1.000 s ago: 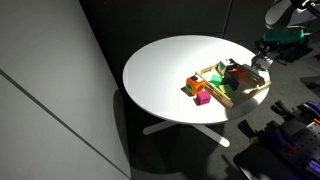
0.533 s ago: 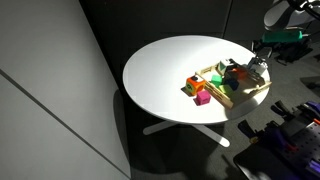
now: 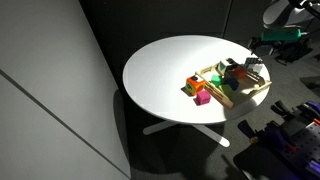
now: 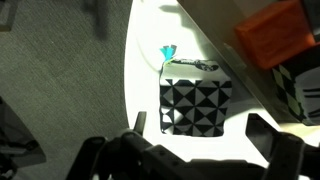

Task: Remove the block with black and white triangle patterns from the wooden tray and put it on the table

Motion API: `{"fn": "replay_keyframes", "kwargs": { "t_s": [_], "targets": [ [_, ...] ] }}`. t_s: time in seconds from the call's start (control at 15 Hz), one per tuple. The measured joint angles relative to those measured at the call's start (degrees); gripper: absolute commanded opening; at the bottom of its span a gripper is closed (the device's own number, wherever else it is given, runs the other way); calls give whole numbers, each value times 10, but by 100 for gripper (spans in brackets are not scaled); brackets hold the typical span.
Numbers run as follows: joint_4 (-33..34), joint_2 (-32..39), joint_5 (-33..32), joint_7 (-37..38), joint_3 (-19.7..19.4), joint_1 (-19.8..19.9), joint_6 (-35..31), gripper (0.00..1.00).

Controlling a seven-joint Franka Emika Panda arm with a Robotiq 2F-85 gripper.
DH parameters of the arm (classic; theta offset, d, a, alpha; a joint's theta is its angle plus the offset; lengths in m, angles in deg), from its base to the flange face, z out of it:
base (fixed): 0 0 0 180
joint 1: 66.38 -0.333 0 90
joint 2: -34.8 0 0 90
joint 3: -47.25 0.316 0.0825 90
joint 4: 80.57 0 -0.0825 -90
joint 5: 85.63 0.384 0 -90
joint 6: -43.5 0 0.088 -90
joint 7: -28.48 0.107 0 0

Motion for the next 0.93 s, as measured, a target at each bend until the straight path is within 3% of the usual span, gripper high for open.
{"fn": "replay_keyframes", "kwargs": {
  "t_s": [0.4, 0.93],
  "targets": [
    [-6, -22, 5, -47, 19, 0, 23, 100],
    [-27, -70, 5, -134, 39, -4, 127, 100]
  ]
}}
